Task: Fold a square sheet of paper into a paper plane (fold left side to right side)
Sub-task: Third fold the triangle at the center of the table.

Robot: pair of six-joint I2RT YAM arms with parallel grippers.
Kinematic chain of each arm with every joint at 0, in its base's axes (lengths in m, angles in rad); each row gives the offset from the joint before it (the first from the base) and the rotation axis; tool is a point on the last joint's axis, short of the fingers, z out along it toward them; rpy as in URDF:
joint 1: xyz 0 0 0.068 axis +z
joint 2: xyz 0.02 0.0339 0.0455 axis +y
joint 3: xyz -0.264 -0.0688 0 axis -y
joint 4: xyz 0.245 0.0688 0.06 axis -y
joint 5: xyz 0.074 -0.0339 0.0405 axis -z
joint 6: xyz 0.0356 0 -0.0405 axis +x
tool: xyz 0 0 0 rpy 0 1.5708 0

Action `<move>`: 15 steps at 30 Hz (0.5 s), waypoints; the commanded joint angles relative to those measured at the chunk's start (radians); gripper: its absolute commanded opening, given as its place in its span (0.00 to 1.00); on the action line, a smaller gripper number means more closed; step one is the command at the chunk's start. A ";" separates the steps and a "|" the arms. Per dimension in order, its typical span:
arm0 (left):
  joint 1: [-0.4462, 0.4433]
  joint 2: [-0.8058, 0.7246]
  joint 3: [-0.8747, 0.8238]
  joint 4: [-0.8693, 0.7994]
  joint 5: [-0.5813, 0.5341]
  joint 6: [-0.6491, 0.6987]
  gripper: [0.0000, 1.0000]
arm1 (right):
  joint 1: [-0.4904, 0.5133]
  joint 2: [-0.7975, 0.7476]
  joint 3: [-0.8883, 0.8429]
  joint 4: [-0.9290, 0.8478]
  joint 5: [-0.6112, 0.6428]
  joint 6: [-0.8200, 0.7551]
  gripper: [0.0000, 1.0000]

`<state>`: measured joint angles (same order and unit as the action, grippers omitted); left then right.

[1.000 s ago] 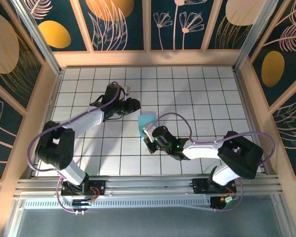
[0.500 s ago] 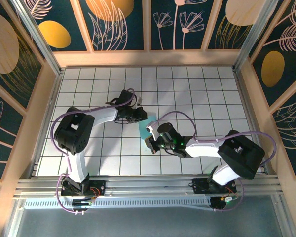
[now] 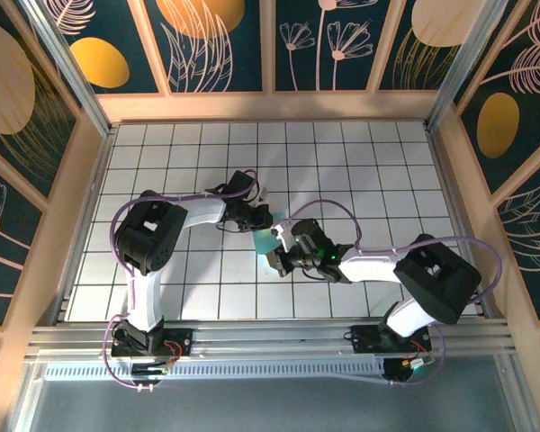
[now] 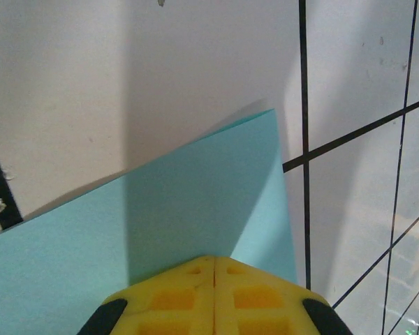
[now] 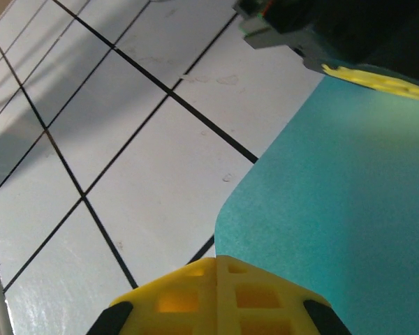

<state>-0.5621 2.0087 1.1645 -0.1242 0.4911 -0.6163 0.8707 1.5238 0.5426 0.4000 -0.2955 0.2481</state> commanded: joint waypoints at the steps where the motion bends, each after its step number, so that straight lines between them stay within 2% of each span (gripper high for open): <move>1: 0.000 0.033 0.003 -0.052 -0.053 0.030 0.05 | -0.028 0.032 0.041 -0.034 -0.036 0.040 0.00; 15: -0.001 0.031 0.001 -0.057 -0.065 0.032 0.04 | -0.108 0.098 0.105 -0.102 0.026 0.054 0.00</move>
<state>-0.5625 2.0087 1.1652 -0.1249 0.4866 -0.6048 0.7742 1.6096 0.6182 0.3286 -0.3031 0.2951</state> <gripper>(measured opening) 0.044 0.047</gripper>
